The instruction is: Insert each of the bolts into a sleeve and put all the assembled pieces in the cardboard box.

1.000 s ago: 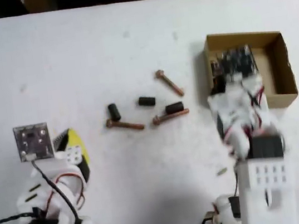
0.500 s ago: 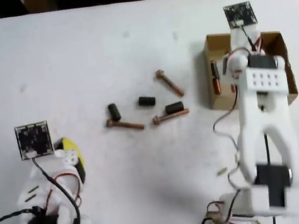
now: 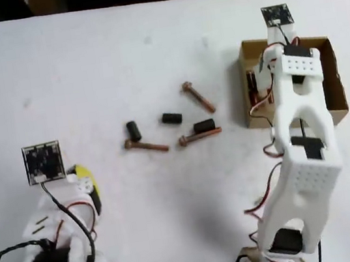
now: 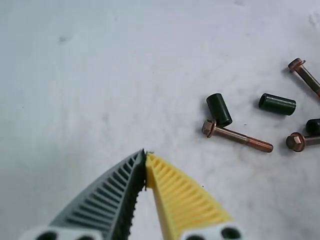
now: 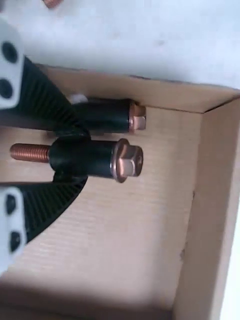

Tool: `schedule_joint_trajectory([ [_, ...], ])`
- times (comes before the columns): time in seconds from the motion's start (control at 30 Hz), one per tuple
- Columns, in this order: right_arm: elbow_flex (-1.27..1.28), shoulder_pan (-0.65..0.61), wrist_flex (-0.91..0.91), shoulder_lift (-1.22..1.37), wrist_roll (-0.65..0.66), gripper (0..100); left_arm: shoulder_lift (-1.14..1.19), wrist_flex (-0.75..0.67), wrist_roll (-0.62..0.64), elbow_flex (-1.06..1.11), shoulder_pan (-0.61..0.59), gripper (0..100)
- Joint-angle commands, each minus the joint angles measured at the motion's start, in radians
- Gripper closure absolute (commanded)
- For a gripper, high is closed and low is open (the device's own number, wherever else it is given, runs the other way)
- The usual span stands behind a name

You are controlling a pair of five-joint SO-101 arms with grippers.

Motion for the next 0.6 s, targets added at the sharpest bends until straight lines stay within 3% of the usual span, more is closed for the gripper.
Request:
schedule_joint_trajectory([
  [0.0,-0.12,0.001,0.001,0.039,0.012,97.8,-0.005,-0.005,-0.012,-0.008,-0.008,98],
  [0.33,-0.193,-0.022,0.002,0.133,0.012,97.3,-0.005,-0.005,-0.012,-0.006,-0.008,98],
  [0.57,-0.245,-0.038,0.091,0.131,0.012,79.8,-0.005,-0.058,-0.012,0.046,-0.007,98],
])
